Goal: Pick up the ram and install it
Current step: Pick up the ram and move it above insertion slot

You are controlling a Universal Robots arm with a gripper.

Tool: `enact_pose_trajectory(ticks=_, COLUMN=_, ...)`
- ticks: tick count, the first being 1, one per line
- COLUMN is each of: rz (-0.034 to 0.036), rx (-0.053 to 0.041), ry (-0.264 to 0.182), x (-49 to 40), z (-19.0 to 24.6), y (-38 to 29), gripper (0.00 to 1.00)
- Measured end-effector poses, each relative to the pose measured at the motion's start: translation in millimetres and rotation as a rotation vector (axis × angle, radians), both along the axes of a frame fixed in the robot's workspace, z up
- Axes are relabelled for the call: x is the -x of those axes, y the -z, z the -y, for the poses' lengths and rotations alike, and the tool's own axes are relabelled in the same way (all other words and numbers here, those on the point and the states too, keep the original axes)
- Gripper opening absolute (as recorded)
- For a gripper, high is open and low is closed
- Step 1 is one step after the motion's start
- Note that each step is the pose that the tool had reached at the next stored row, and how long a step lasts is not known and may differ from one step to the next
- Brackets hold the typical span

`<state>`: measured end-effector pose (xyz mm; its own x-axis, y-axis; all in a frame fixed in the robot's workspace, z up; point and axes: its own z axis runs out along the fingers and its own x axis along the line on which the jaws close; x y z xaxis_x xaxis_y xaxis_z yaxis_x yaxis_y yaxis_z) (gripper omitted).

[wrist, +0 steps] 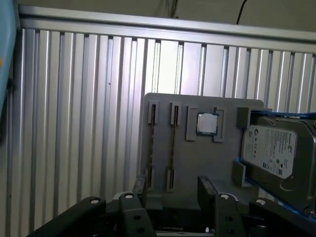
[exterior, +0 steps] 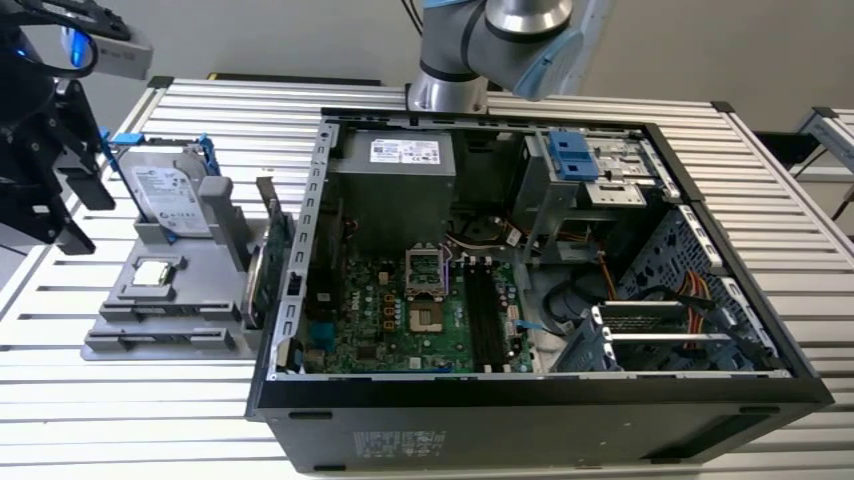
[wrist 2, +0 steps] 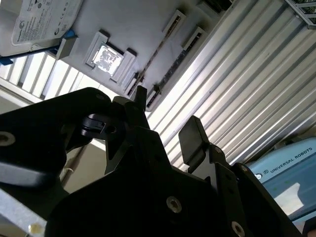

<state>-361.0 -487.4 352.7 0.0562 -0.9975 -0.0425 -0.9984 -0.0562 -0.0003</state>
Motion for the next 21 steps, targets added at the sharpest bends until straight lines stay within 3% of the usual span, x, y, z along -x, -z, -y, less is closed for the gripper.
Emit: enact_pose_trajectory(ticks=21, rz=0.0, rx=0.0, ry=0.0, x=-1.7, z=1.3, y=16.3, gripper=1.0)
